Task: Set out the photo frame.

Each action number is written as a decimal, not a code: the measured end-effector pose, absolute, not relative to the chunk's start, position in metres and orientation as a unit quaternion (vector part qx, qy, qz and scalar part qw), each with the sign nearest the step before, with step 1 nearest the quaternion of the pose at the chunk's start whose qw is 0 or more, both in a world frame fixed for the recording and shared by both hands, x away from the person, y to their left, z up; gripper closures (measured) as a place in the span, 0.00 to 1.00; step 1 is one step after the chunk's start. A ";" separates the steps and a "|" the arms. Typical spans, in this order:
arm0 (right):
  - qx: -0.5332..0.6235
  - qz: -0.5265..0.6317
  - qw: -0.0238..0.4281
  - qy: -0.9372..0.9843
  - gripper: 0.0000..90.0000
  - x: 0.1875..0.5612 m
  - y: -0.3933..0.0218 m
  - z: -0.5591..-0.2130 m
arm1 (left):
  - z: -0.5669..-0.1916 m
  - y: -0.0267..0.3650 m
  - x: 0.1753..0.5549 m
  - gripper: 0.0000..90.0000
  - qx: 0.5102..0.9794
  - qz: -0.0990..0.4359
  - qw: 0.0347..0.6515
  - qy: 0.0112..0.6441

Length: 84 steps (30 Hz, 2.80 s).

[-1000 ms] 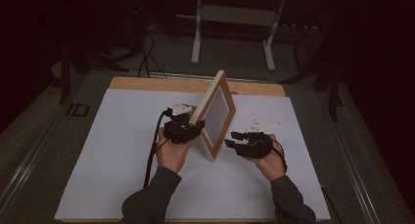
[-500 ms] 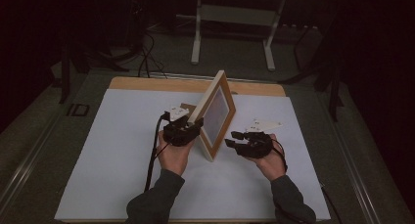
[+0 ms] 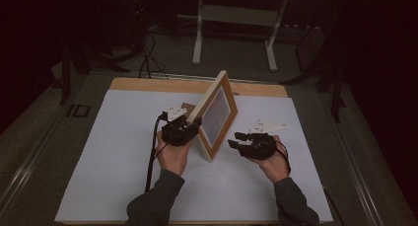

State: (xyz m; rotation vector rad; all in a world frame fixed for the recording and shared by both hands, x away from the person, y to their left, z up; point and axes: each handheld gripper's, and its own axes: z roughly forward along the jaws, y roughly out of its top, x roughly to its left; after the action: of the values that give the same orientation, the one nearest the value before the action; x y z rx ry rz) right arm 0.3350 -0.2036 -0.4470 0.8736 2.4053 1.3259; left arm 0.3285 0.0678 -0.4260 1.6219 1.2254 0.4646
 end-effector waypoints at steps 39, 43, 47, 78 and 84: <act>0.316 0.463 0.132 0.818 0.62 0.343 -0.205 -0.443 | -0.425 0.119 0.349 0.80 0.715 0.059 0.533 0.449; 0.318 0.463 0.132 0.817 0.62 0.345 -0.206 -0.443 | -0.426 0.123 0.350 0.80 0.719 0.049 0.535 0.440; 0.319 0.461 0.135 0.817 0.61 0.347 -0.206 -0.442 | -0.427 0.128 0.351 0.80 0.721 0.039 0.539 0.434; 0.358 0.461 0.165 0.795 0.57 0.381 -0.215 -0.431 | -0.428 0.145 0.353 0.80 0.747 0.003 0.548 0.377; 0.366 0.460 0.168 0.791 0.57 0.388 -0.216 -0.430 | -0.429 0.148 0.355 0.80 0.751 -0.005 0.549 0.366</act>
State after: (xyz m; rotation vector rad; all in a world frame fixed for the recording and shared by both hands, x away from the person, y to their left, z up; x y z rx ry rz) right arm 0.3884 -0.2165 -0.4305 1.0417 2.2507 1.3100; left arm 0.3554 0.1478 -0.4291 1.7780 0.8674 -0.0118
